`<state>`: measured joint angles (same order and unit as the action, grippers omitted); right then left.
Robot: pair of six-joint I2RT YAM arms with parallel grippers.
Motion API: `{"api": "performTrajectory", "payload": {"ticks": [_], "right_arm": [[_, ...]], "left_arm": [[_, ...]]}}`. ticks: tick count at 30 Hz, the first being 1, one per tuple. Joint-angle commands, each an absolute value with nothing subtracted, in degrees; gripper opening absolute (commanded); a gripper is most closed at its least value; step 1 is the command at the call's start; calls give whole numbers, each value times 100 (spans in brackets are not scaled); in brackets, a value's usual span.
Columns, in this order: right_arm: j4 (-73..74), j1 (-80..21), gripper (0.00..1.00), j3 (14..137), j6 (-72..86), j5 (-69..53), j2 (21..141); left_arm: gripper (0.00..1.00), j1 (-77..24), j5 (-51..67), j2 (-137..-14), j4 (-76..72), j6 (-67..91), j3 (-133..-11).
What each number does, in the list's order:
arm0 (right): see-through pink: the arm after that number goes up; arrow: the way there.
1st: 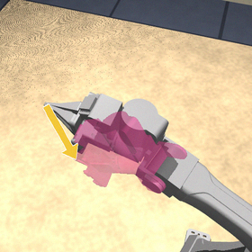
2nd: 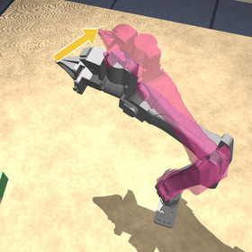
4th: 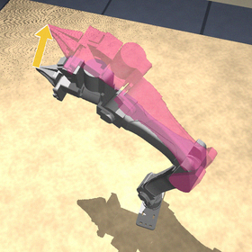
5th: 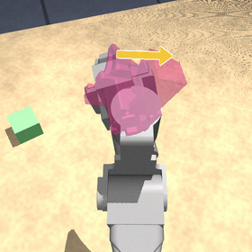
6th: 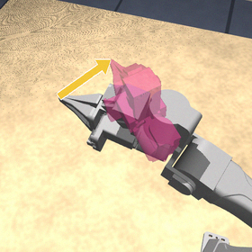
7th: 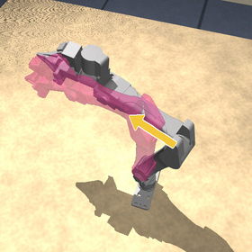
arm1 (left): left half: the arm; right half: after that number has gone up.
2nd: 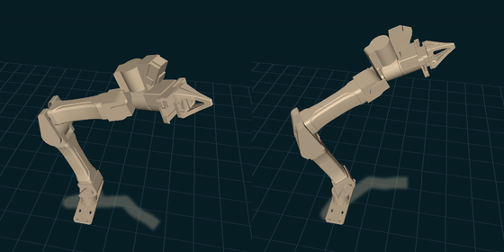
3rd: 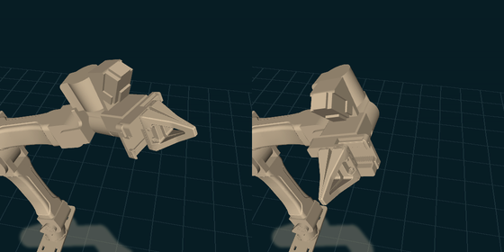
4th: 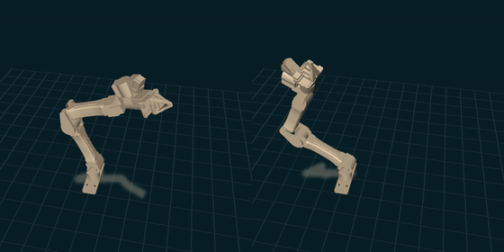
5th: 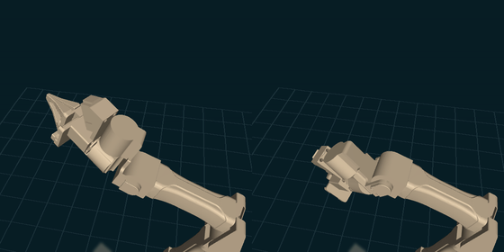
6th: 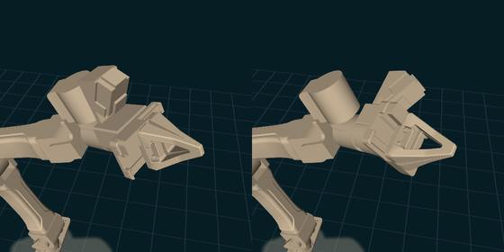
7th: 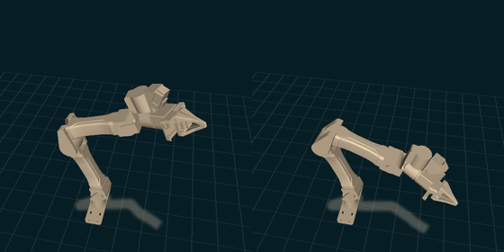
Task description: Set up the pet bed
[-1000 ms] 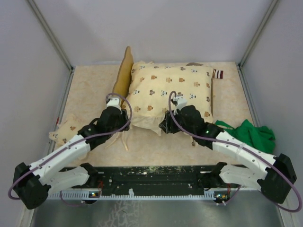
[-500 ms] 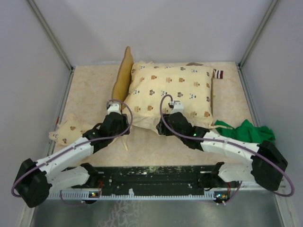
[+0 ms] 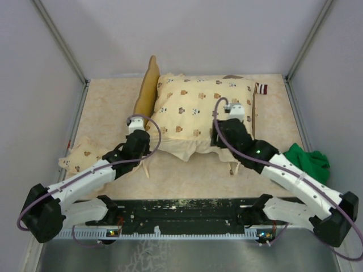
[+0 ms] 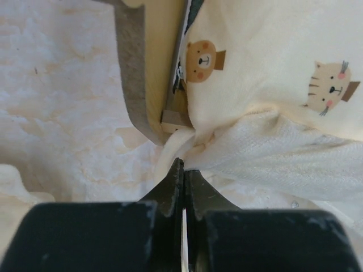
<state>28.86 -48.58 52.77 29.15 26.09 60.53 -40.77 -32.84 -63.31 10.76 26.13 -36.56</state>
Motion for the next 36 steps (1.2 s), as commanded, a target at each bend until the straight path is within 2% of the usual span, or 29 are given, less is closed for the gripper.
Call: {"api": "performTrajectory", "payload": {"ticks": [1,5,8,12,15,19,26,31,36], "right_arm": [[3544,-3743,61,5522,2173,2854,5625],[3542,-2978,58,5554,1965,2469,5983],[3703,-2836,52,5477,2184,2828,6304],[3518,-2536,36,4973,2418,3151,6552],[3319,-2263,30,4702,2402,3338,6731],[3270,-2171,29,4772,2294,3463,6692],[3593,-2166,46,5665,1897,2838,6108],[3828,-2170,54,6170,1779,1991,5892],[3712,-2171,54,6090,2071,879,5605]], "left_arm": [[0,-3835,-3700,-6252,1155,2494,-3776],[0,-3667,-3522,-6305,1165,2592,-3717],[0,-3586,-3442,-6393,1202,2706,-3664],[0,-3439,-3195,-6518,1257,2793,-3615],[0,-3405,-3049,-6517,1321,2969,-3554],[1,-3364,-2796,-6438,1465,3182,-3532],[53,-3359,-2695,-5941,2214,3660,-3800],[66,-3357,-3098,-5563,2992,4096,-4223],[75,-3357,-3794,-5363,3430,4239,-4712]]}}
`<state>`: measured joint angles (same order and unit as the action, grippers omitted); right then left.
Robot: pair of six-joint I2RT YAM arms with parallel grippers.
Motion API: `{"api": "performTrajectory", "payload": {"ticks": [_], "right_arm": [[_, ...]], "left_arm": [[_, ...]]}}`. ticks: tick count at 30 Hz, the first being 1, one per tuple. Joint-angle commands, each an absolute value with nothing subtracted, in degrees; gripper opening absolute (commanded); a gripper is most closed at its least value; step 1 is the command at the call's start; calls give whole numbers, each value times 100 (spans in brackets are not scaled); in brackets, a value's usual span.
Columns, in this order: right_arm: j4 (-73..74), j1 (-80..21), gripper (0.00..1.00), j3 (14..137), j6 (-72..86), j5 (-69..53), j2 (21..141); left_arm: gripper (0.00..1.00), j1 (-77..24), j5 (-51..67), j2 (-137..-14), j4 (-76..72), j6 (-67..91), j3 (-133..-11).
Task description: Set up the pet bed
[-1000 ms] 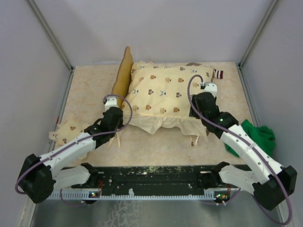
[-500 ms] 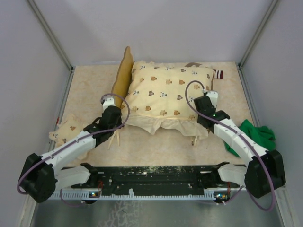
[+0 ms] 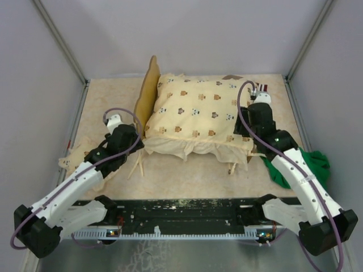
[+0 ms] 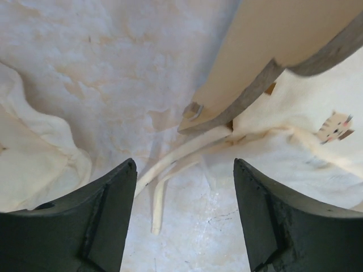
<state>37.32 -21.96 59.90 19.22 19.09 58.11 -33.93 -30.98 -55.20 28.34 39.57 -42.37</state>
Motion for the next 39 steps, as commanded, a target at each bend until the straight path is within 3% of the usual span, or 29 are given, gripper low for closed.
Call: {"api": "performTrajectory", "payload": {"ticks": [1,9,13,18,26,31,39], "right_arm": [[3669,-2171,54,6061,2161,671,5561],[2827,-2223,50,5522,2637,-68,5293],[2493,-2441,50,5370,2809,-59,5312],[2397,-2882,50,5237,2820,41,5414],[2403,-3318,50,4984,2819,156,5226],[2512,-3334,49,5081,2704,142,5301],[2596,-3331,50,5015,2573,229,5259]], "left_arm": [[75,-3357,-3849,-5345,3493,4233,-4806],[76,-3357,-3920,-5291,3720,4599,-4949],[82,-3139,-4300,-5623,4192,5124,-5152],[86,-2100,-3654,-5868,4347,5422,-5426],[89,-832,-3909,-6133,4358,5531,-5911],[89,39,-3286,-6545,4252,5696,-5710],[88,812,-3489,-7054,4732,6294,-5284]]}}
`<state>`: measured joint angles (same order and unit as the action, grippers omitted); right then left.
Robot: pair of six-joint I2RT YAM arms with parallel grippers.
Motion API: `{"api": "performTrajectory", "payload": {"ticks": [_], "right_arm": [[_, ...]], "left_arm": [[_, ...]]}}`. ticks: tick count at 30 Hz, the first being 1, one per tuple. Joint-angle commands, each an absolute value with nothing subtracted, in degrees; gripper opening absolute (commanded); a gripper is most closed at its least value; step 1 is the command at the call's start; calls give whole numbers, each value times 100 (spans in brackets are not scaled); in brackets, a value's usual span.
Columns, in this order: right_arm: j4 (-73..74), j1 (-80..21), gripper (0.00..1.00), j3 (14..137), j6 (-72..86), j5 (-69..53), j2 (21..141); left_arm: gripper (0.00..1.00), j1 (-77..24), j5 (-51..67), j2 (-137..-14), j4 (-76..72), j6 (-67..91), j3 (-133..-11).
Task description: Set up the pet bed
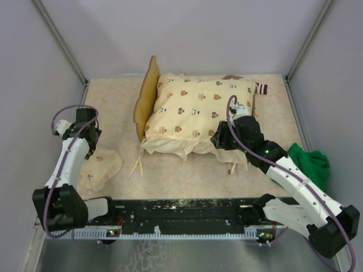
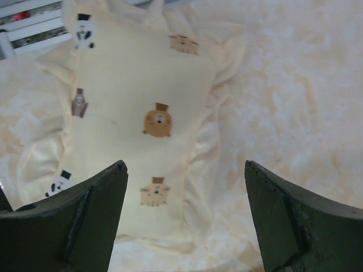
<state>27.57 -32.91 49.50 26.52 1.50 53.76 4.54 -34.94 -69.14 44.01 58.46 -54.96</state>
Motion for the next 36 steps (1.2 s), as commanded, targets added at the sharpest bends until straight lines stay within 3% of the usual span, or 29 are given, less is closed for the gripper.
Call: {"api": "performTrajectory", "payload": {"ticks": [1,14,16,18,21,25,33,36], "right_arm": [[2538,-3331,50,4977,2601,195,5250],[2424,-3331,49,5326,2578,-57,5514],[2377,-3335,49,5253,2610,-46,5435],[2358,-3340,49,5175,2618,-13,5378],[2465,-3340,49,5159,2630,41,5361],[2478,-3340,48,5119,2691,34,5249],[2698,-3347,47,5266,2713,258,4816],[2761,-3342,47,5332,2611,305,4693]], "left_arm": [[88,888,-3517,-7108,4744,6346,-5242],[85,1357,-3179,-7535,4494,6537,-4667],[78,1355,-3075,-7619,4502,6591,-4605],[65,1375,-2965,-7650,4483,6593,-4524],[32,1451,-2781,-7594,4498,6539,-4512],[3,1459,-2860,-7275,4778,6547,-4672],[0,1451,-2830,-6166,4493,5230,-5211],[0,1450,-2143,-5523,3460,4028,-5242]]}}
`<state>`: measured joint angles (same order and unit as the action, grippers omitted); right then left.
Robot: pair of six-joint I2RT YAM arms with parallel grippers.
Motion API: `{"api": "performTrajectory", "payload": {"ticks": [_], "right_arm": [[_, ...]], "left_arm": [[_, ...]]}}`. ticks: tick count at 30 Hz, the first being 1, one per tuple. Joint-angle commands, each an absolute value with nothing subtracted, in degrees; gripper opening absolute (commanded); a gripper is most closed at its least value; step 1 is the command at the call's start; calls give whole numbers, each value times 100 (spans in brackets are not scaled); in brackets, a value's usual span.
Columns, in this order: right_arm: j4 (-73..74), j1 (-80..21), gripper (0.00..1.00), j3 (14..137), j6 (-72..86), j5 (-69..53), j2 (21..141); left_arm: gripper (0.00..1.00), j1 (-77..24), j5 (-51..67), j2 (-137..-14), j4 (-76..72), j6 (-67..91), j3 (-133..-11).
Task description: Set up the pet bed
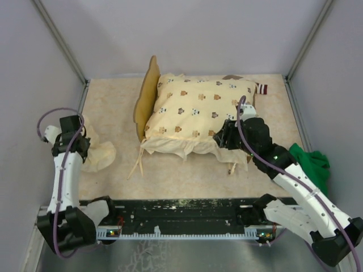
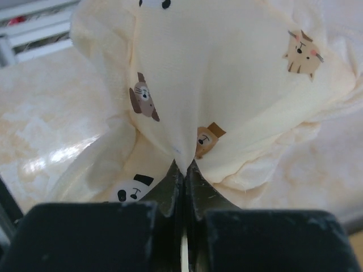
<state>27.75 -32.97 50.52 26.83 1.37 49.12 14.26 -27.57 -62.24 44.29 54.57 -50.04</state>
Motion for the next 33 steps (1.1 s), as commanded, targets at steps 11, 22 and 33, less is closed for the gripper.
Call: {"api": "performTrajectory", "payload": {"ticks": [11,22,33], "right_arm": [[3083,-3349,47,5510,2351,330,4638],[3019,-3349,47,5467,2435,283,4612],[3185,-3349,47,5491,2396,495,4622]], "left_arm": [[0,1029,1607,-5600,3074,2351,-7327],[0,-1906,684,-6233,3198,2739,-8517],[0,-3418,-748,-8275,2426,3326,-9438]]}}
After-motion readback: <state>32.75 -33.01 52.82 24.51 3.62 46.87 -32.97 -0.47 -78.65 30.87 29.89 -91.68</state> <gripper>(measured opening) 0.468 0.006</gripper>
